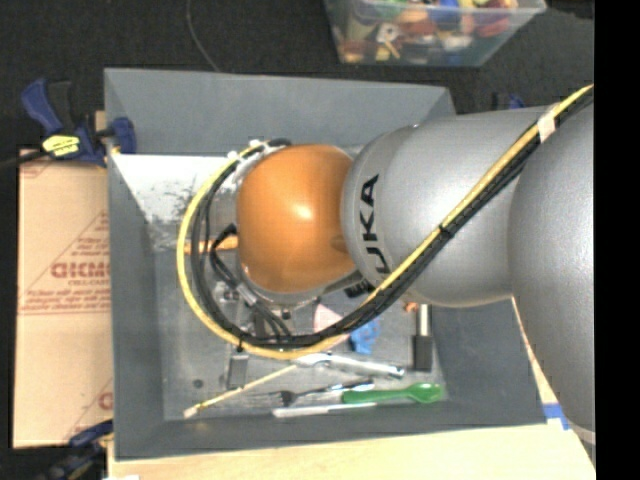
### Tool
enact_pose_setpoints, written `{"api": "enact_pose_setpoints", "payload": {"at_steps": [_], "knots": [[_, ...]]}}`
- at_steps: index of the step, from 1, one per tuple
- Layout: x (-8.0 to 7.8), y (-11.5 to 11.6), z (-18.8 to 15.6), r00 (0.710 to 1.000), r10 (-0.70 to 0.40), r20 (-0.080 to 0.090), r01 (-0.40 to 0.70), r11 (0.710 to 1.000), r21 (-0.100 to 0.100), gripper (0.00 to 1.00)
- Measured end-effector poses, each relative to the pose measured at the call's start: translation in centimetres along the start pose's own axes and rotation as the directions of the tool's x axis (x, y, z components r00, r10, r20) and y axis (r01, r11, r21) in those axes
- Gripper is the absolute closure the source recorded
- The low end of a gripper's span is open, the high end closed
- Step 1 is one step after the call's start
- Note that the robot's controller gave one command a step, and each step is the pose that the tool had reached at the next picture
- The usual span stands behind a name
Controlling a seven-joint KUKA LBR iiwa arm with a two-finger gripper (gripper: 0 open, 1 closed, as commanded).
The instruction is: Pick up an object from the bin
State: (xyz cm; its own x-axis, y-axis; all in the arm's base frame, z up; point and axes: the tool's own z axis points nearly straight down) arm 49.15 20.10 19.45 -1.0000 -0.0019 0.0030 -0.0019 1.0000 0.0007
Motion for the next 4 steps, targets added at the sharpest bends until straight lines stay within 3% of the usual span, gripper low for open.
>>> {"api": "enact_pose_setpoints", "payload": {"at_steps": [1, 2, 3, 4], "knots": [[-0.2, -0.1, -0.2, 1.0, 0.004, 0.005, -0.004, 1.0, -0.001, 0.0], [-3.4, -8.4, 12.1, 0.987, -0.159, 0.01, 0.159, 0.987, 0.001, 0.0], [-2.1, -9.4, 5.3, 0.967, 0.256, 0.014, -0.256, 0.967, -0.01, 0.0], [-3.6, -15.0, 9.4, 1.0, -0.02, 0.004, 0.02, 1.0, 0.002, 0.0]]}}
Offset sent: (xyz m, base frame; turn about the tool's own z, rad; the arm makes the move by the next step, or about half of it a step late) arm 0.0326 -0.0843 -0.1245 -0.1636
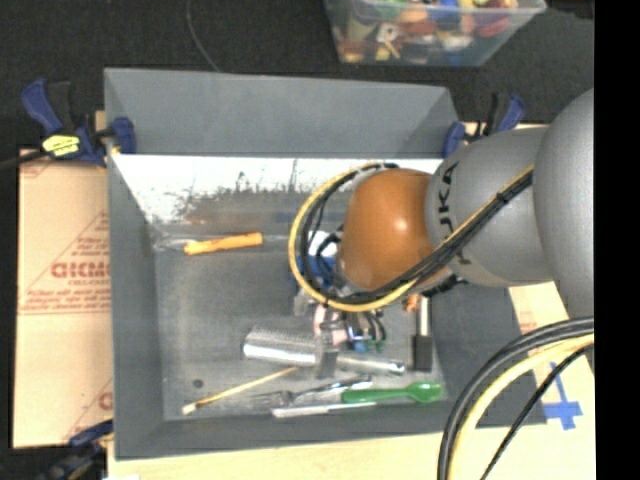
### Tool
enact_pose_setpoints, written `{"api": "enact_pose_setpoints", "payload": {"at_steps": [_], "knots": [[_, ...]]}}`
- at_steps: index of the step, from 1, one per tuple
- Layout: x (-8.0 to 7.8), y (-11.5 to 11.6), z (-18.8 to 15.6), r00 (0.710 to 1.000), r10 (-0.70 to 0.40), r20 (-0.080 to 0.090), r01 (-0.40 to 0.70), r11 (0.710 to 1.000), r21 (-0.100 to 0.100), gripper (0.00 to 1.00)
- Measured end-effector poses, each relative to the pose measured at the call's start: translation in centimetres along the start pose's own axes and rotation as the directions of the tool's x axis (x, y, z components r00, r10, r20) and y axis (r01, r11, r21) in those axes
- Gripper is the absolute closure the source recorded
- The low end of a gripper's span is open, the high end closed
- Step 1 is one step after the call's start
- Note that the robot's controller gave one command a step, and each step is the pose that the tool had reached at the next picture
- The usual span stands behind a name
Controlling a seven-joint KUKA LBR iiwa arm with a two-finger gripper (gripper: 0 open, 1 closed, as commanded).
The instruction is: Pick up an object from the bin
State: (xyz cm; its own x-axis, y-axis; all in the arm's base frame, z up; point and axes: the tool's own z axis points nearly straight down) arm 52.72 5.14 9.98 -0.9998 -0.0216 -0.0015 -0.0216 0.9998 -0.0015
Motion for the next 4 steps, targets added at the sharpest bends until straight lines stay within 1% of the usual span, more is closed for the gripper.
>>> {"api": "enact_pose_setpoints", "payload": {"at_steps": [1, 2, 3, 4], "knots": [[0.7, 2.1, 3.0, 0.938, 0.347, 0.009, -0.347, 0.938, -0.011, 0.0], [1.4, 2.6, 3.0, 0.973, 0.232, 0.005, -0.232, 0.973, -0.002, 1.0], [1.4, 2.6, 3.0, 0.973, 0.232, 0.005, -0.232, 0.973, -0.003, 1.0], [1.4, 2.5, 1.4, 0.972, 0.235, 0.003, -0.235, 0.972, -0.002, 1.0]]}}
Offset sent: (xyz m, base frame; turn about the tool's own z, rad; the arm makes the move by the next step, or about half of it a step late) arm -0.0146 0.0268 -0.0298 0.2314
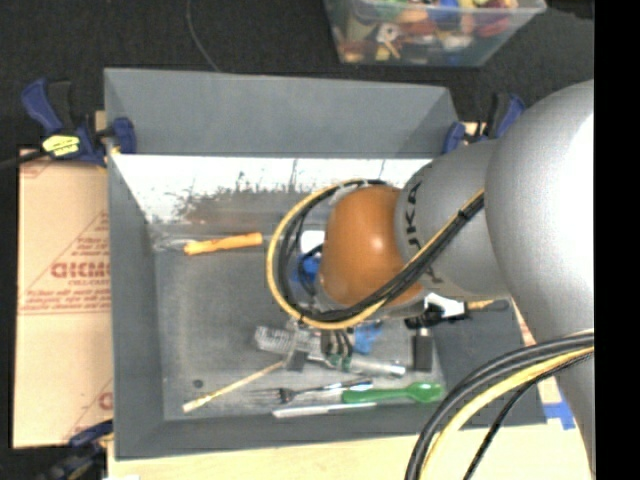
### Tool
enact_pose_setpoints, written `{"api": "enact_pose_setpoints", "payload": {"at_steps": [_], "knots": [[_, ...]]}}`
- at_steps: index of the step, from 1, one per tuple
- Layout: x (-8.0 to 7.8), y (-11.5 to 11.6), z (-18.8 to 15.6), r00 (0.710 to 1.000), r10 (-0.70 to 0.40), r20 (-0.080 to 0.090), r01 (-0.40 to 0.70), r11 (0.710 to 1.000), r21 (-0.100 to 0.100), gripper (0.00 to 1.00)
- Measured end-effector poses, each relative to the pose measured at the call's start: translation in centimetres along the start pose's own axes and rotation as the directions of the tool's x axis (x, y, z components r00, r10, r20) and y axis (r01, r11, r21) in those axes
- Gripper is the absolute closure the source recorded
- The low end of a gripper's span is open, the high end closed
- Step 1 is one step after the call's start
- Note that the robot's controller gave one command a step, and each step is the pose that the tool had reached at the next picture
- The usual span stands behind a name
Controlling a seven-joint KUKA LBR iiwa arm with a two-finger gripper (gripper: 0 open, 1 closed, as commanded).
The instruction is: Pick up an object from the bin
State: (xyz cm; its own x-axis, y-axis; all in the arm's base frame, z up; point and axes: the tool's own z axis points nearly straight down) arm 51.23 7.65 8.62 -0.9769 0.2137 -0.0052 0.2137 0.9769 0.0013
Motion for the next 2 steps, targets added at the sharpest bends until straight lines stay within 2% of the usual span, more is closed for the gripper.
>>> {"api": "enact_pose_setpoints", "payload": {"at_steps": [2], "knots": [[-0.1, 0.0, -4.2, 1.0, 0.002, 0.001, -0.002, 1.0, -0.001, 1.0]]}}
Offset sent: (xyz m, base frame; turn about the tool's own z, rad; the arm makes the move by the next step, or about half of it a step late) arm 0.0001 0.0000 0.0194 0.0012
